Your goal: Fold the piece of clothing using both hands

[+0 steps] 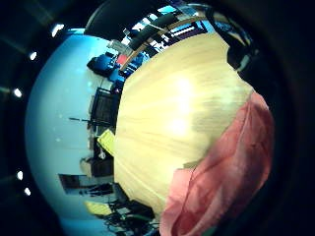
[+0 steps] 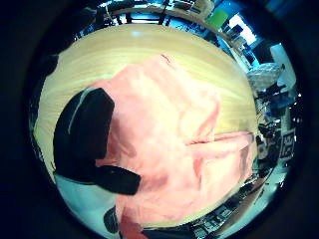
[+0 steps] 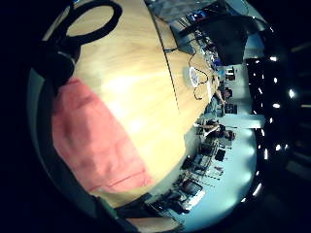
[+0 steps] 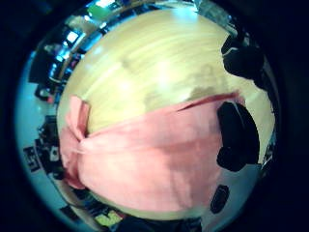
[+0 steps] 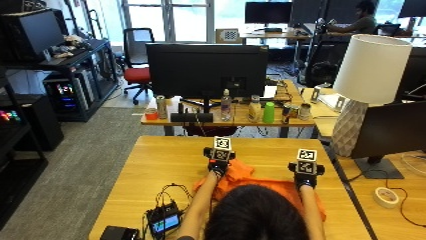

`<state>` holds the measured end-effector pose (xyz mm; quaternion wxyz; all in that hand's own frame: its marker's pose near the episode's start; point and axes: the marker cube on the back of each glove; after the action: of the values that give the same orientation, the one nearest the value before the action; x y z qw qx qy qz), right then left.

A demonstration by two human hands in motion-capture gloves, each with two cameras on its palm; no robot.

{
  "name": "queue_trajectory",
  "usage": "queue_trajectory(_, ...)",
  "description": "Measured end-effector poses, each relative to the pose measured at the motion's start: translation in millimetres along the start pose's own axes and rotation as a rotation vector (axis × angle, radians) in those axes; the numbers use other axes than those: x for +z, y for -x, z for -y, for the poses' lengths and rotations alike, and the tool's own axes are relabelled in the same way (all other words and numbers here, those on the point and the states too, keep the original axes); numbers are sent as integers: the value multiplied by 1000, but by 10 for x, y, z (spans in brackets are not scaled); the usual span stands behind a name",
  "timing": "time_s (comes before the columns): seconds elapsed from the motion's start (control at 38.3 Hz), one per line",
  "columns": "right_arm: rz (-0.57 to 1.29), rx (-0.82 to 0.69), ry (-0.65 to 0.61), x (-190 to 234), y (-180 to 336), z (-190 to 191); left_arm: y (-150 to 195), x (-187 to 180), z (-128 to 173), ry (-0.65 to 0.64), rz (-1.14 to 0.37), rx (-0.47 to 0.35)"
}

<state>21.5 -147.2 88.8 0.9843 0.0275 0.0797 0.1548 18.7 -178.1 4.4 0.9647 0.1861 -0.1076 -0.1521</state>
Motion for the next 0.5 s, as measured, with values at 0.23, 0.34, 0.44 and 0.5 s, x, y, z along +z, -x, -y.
queue_trajectory(0.23, 33, 81, -38, 87, -434, 23, -67, -256, 247, -203, -55, -41)
queue_trajectory(0.34, 90, 30, -20, -5, -518, -55, -106, -472, 310, -373, -130, -6)
queue_trajectory(0.44, 65, 10, 31, 182, -729, 175, -133, -654, 53, -360, -179, 57)
queue_trajectory(0.5, 67, -36, 93, 256, -810, 195, -140, -708, -104, -320, -197, 84)
